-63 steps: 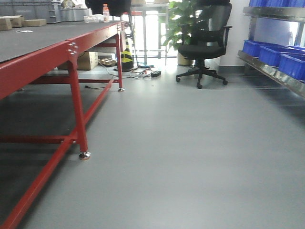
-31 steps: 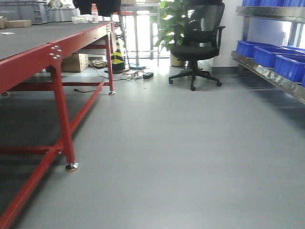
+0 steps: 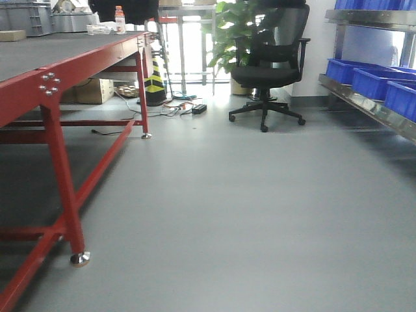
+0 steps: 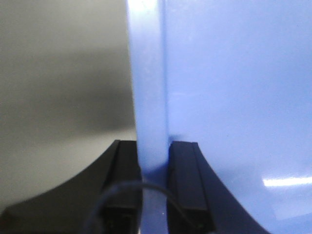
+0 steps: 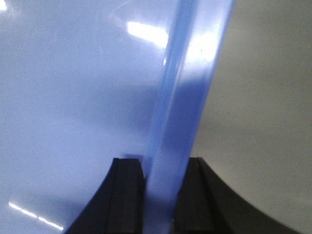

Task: Grab blue tray and place on right shelf
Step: 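Hold the tray while the base drives to the steel shelf with blue bins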

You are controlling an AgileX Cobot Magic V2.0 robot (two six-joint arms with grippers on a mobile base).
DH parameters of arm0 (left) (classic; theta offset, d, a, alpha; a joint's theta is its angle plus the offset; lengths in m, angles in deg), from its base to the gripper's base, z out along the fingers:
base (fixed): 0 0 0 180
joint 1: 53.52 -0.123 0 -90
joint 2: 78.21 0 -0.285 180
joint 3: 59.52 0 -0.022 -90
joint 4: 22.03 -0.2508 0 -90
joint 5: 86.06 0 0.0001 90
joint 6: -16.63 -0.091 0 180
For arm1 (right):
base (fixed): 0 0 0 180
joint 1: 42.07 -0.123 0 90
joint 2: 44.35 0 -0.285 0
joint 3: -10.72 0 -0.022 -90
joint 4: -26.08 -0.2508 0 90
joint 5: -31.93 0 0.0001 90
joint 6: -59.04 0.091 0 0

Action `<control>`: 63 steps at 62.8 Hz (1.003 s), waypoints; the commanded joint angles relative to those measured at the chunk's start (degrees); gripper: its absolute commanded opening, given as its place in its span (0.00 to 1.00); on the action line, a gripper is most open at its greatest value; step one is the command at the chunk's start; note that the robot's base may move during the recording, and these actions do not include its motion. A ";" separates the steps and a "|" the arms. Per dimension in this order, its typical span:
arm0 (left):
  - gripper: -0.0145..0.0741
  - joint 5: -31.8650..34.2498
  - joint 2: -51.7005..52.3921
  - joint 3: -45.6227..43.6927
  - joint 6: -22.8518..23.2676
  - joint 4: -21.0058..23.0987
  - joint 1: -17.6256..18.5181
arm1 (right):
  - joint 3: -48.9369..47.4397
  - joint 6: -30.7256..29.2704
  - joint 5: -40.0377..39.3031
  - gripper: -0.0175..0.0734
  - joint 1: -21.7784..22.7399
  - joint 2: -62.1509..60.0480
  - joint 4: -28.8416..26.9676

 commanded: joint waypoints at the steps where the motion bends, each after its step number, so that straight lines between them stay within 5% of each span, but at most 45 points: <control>1: 0.11 -5.45 1.47 -1.41 -1.41 -0.52 0.39 | -1.51 -1.73 -3.22 0.25 0.13 -1.20 1.93; 63: 0.11 -5.45 0.97 -1.41 -1.41 0.26 0.39 | -1.51 -1.73 -3.30 0.25 0.13 -1.13 1.93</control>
